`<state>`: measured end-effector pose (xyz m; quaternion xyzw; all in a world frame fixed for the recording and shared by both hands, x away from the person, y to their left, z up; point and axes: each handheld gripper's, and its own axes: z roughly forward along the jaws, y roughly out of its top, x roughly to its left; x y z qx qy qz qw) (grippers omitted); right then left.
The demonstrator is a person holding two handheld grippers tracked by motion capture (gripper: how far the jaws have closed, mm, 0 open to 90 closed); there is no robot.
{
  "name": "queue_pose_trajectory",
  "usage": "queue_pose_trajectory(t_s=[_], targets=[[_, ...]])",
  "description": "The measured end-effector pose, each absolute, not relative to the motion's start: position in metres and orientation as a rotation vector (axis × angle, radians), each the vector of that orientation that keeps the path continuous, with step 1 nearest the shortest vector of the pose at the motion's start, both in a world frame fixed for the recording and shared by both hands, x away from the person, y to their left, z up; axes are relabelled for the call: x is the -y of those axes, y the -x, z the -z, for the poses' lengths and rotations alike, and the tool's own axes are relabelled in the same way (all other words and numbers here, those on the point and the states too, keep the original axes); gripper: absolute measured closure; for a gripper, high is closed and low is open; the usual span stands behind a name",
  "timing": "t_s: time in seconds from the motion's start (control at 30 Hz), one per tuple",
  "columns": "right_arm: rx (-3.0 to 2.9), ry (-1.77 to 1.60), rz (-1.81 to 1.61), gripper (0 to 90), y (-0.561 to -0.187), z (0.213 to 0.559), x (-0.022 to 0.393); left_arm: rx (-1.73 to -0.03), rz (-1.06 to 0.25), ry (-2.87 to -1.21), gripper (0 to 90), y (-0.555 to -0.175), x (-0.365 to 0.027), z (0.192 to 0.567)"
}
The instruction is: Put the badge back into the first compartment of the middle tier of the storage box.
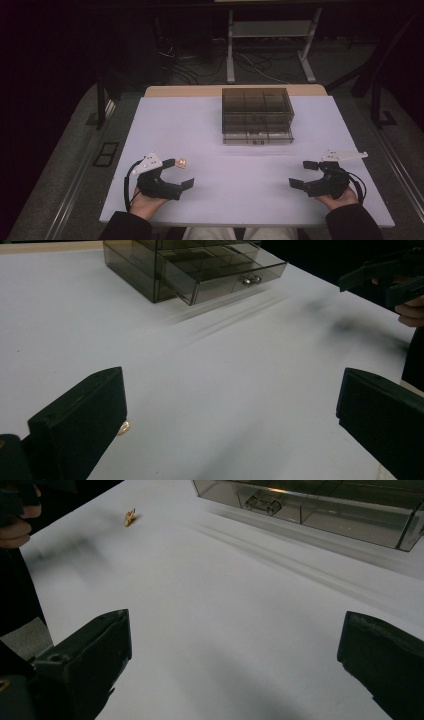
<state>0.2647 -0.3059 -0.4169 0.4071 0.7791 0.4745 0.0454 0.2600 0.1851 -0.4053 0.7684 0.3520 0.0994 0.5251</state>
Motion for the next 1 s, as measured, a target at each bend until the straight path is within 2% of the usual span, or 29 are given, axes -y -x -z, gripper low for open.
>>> queue_pose_trajectory(t_s=[1.0], targets=[[-2.39, -1.231, -1.419, 0.5, -0.265, 0.419, 0.305, -0.874, -0.233, -1.896, 0.0, -0.295, -0.205, 0.372]])
